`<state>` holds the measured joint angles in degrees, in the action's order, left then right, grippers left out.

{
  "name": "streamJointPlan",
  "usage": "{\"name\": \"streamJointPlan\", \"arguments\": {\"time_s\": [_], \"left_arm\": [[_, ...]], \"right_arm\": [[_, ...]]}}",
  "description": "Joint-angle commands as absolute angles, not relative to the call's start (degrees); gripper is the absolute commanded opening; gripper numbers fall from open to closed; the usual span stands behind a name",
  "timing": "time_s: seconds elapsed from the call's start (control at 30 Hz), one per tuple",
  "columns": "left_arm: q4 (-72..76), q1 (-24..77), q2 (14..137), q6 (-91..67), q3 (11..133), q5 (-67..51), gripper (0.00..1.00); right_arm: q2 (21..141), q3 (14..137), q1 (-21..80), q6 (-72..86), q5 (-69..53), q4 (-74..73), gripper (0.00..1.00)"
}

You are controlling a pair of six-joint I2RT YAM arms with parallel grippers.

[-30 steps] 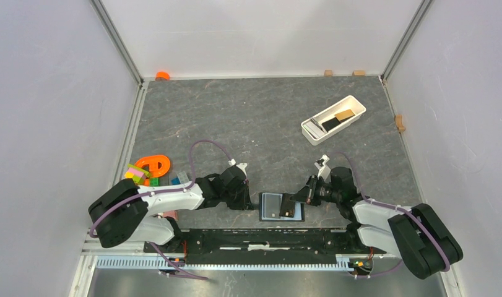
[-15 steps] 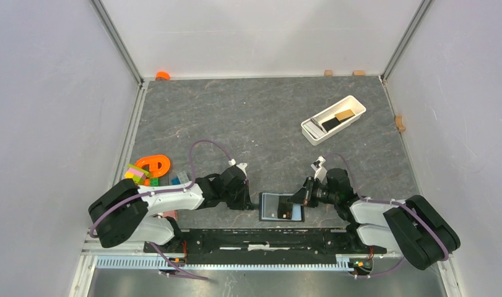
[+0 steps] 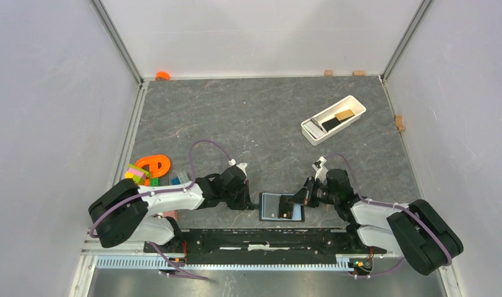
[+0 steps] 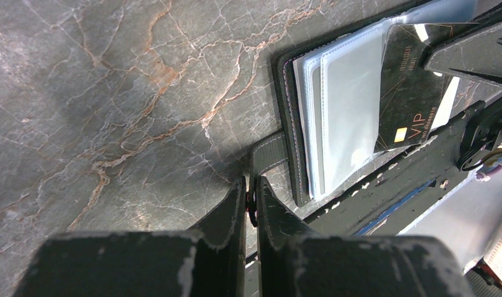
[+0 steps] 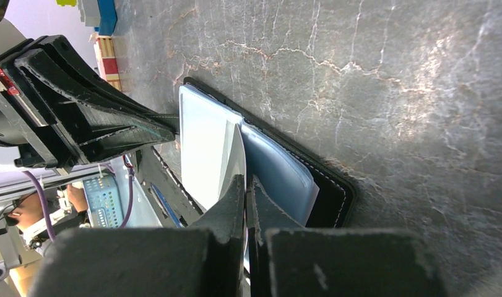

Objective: Put the credit cards into the card holder
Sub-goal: Insert the credit card into the card holder.

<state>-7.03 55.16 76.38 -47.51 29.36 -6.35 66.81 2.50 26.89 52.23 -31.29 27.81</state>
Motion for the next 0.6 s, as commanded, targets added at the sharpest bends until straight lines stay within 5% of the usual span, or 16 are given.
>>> {"name": "streamJointPlan", "arguments": {"time_s": [0.0,0.57], "left_arm": [[-6.4,55.5,76.6,-47.7,28.9,-5.2,0.02],[-6.3,55.5,77.3,-47.4,29.6,-5.8,0.02]], "right_arm": [[66.4,3.7,26.6,48.4,-26.9,23.0,0.00],[71.3,3.7,30.2,49.0,-26.9,25.9,0.00]]}}
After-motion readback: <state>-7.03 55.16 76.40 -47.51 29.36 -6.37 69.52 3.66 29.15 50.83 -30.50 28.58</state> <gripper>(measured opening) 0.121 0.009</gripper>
